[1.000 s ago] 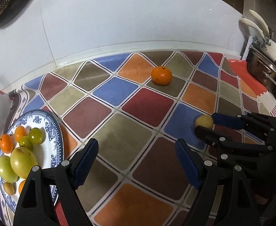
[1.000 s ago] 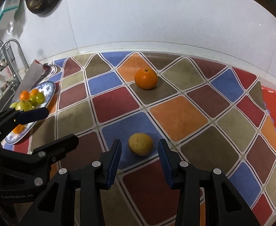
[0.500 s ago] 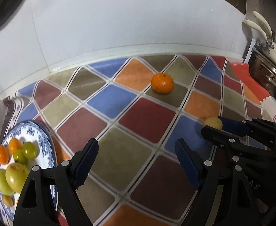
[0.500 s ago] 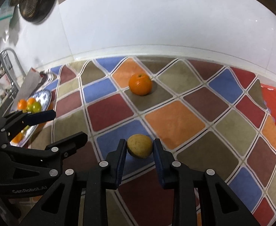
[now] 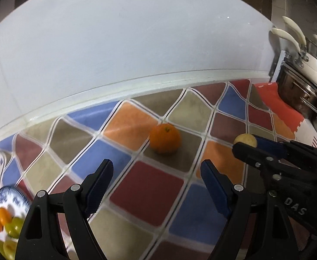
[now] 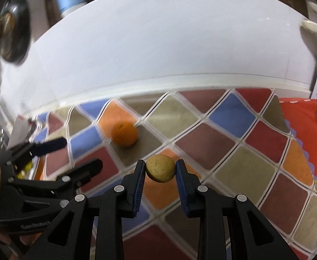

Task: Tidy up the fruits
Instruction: 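Grasp the small yellow fruit with the right tool while the left tool grasps the orange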

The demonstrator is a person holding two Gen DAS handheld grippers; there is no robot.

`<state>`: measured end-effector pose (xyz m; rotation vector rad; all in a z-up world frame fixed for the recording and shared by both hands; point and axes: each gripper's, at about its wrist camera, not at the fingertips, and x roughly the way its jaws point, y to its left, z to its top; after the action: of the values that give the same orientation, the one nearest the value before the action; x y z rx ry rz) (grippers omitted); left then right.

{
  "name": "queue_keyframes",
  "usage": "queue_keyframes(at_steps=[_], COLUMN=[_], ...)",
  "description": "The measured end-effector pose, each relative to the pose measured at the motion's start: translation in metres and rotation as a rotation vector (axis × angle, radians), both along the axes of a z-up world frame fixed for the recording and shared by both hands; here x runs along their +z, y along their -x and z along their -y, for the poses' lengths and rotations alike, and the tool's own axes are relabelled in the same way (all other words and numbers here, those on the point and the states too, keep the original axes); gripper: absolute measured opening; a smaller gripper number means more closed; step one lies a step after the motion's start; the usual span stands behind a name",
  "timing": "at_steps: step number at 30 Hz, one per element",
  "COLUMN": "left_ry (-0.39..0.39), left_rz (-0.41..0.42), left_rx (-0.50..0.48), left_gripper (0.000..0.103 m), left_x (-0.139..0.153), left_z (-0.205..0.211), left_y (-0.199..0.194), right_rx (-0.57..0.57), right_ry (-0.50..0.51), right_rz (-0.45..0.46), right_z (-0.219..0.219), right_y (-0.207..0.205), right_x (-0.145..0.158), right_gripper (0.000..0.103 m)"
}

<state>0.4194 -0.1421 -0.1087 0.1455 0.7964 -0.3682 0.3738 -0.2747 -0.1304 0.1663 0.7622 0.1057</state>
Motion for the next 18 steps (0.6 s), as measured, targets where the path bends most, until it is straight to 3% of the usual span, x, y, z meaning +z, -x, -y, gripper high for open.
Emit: queue_keyframes(at_steps=[11,18], left_ry=[-0.017,0.007], left_rz=[-0.059,-0.094], left_rx=[-0.01,0.015], left_gripper=[0.07,0.043], left_x=[-0.022,-0.031], left_z=[0.026,0.03], left_y=[-0.04,-0.055], right_rx=[-0.09,-0.099], right_ry=[-0.035,-0.023], right_rz=[-0.01,-0.045], right_z=[0.026,0.027], right_y=[-0.025,-0.03], right_x=[-0.007,-0.018], right_gripper=[0.03,0.03])
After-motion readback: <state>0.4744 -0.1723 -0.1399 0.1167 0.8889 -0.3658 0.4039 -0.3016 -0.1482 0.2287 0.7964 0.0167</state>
